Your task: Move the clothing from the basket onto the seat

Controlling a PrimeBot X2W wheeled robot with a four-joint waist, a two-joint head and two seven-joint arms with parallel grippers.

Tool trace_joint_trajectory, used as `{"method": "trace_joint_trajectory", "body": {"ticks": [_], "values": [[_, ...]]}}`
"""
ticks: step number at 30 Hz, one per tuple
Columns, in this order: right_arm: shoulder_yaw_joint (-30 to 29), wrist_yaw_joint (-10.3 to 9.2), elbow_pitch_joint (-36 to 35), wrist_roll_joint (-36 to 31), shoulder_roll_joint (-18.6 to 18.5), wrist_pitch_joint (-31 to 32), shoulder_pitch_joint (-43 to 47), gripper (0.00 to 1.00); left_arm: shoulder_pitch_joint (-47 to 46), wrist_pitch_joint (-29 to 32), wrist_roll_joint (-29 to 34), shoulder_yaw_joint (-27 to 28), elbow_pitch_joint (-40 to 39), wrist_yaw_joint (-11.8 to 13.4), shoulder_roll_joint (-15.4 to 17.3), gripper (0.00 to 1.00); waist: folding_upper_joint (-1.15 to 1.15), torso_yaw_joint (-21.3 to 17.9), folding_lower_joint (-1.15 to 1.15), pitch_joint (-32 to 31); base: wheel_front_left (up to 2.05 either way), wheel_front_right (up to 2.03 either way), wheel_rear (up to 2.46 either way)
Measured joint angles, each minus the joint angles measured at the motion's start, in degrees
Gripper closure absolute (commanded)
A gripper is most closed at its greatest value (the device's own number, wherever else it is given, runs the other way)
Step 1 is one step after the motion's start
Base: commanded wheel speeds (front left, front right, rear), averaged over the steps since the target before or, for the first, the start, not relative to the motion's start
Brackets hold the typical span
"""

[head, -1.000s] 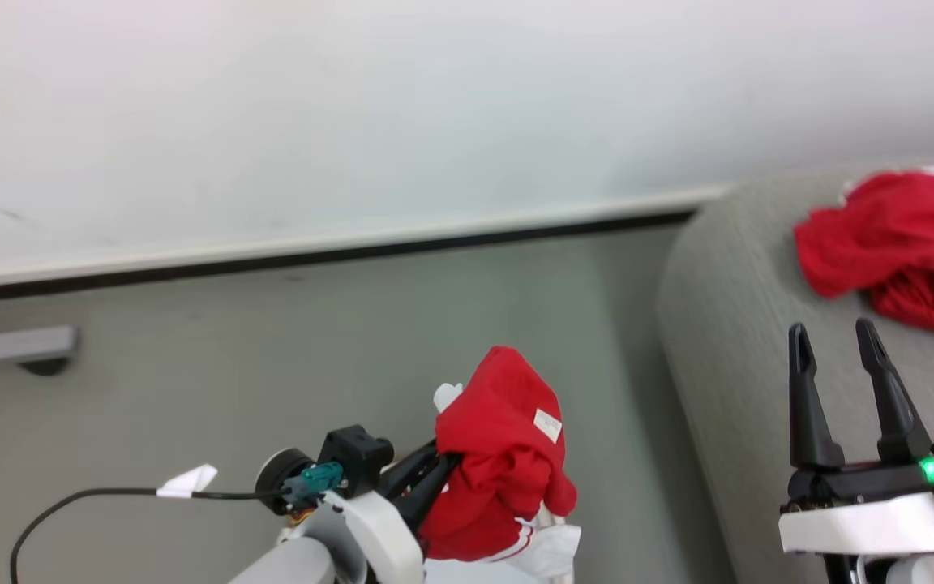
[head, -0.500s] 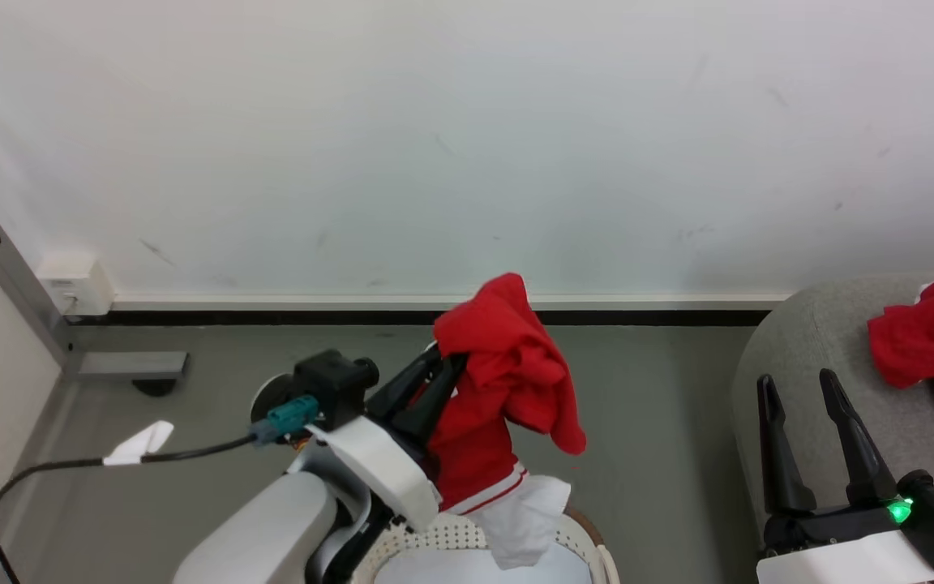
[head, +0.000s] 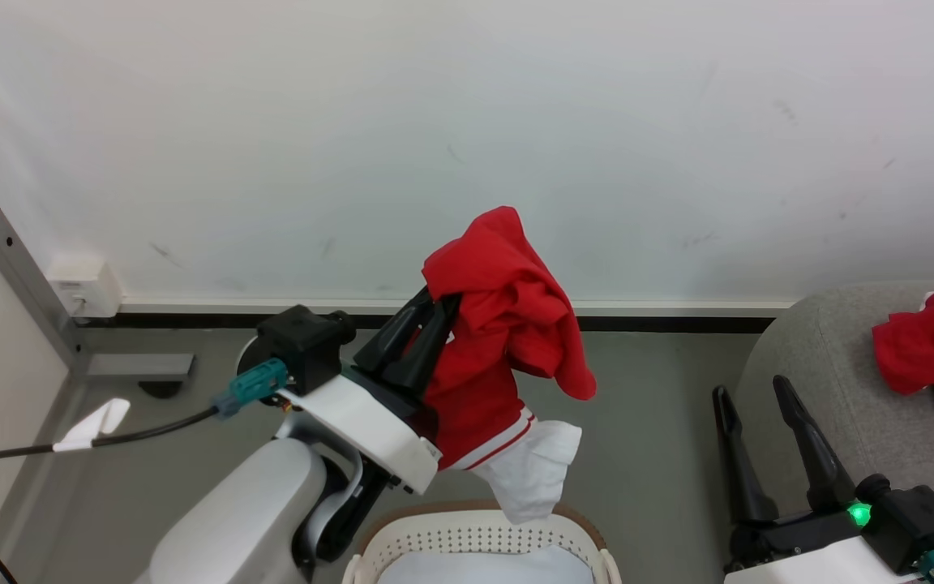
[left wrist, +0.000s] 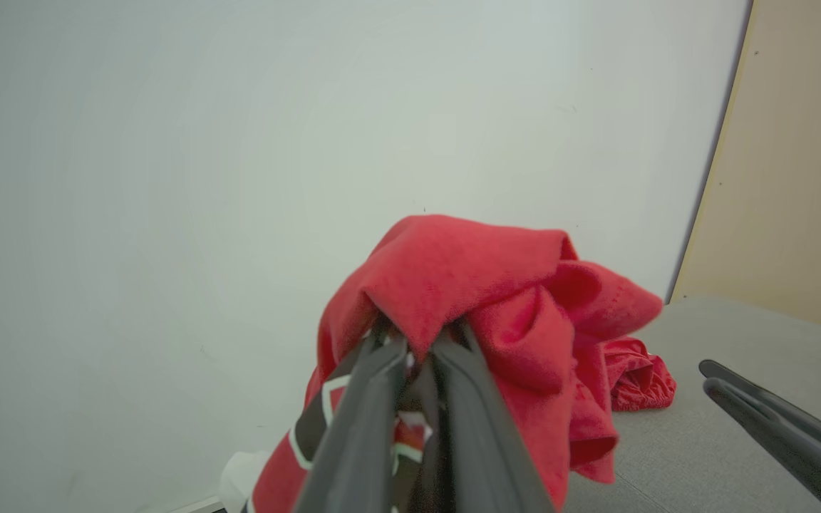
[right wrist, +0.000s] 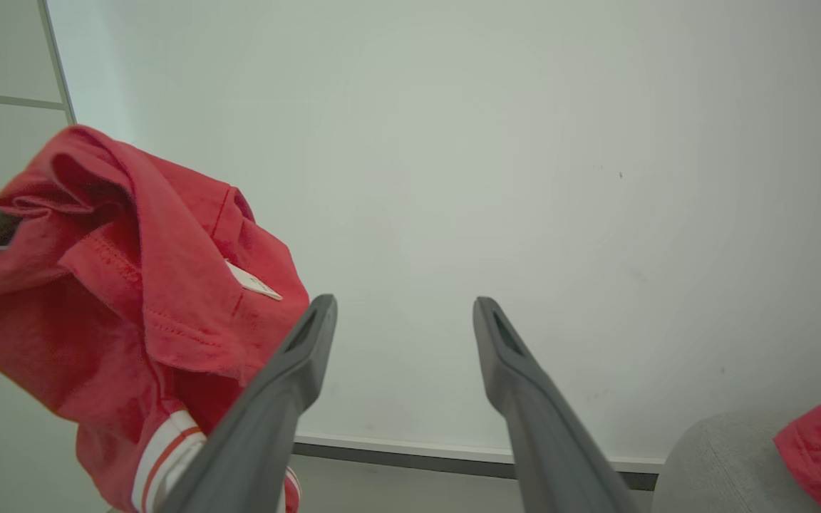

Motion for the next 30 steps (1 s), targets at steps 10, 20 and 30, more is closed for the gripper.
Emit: {"method": "trace_joint_trajectory", "body": {"ticks": [10,20,30], "values": [[4.66,0.0,0.4,-0.16,0.0,0.01,-0.8,0.0,0.25,0.08,-0.25,0.18,-1.62,0.93,0.38,1.0,0.0,-0.21,0.0,0.38,0.0,0.0,0.0],[20.79,0.0,10.07,3.74,-4.08,1.08,-6.69,0.0,0.13,0.52,-0.3,-1.41,-1.94,0.74,-0.8,1.0,0.0,1.23,0.01,-0.08,0.0,0.0,0.0],[31.72,0.0,22.3,11.18,-4.24,2.04,-16.8,0.0,0.05,1.55,-0.23,-5.42,-2.02,-0.46,-3.75,1.0,0.0,6.21,0.01,-0.78,0.0,0.0,0.0]]}}
